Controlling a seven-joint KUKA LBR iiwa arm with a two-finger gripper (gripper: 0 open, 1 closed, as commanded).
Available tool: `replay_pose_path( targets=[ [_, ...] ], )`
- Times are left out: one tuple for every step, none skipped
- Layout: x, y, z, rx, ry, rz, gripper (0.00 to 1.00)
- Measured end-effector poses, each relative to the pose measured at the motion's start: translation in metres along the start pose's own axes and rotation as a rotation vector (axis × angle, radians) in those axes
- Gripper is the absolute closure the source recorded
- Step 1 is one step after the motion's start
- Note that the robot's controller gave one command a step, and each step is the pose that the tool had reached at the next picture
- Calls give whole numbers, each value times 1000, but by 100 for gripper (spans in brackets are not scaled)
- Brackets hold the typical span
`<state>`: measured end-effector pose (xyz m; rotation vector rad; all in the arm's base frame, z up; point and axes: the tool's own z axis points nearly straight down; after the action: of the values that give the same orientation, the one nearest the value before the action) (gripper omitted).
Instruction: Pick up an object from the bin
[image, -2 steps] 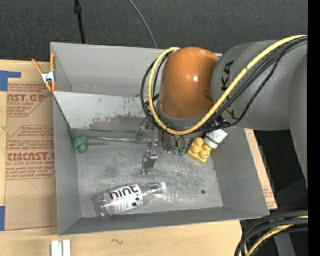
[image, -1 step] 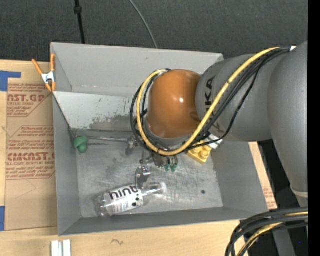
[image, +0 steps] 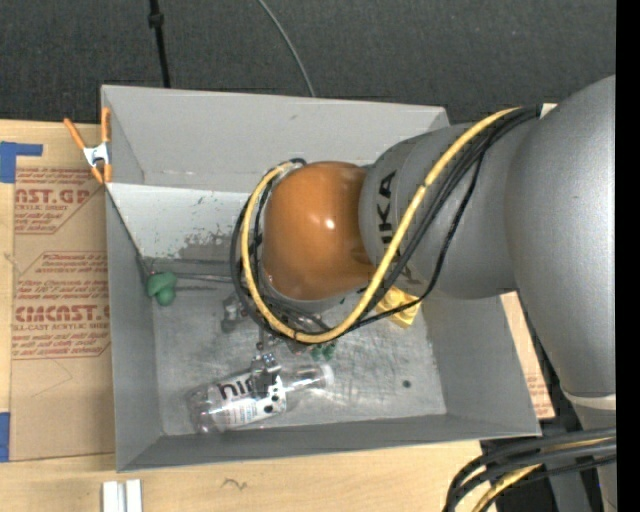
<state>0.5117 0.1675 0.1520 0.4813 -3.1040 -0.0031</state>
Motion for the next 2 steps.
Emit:
replay_pose_path(
  targets=[
    [27,7,46,1,2,5,0],
    [18,30,79,3,-15,-103,0]
  ],
)
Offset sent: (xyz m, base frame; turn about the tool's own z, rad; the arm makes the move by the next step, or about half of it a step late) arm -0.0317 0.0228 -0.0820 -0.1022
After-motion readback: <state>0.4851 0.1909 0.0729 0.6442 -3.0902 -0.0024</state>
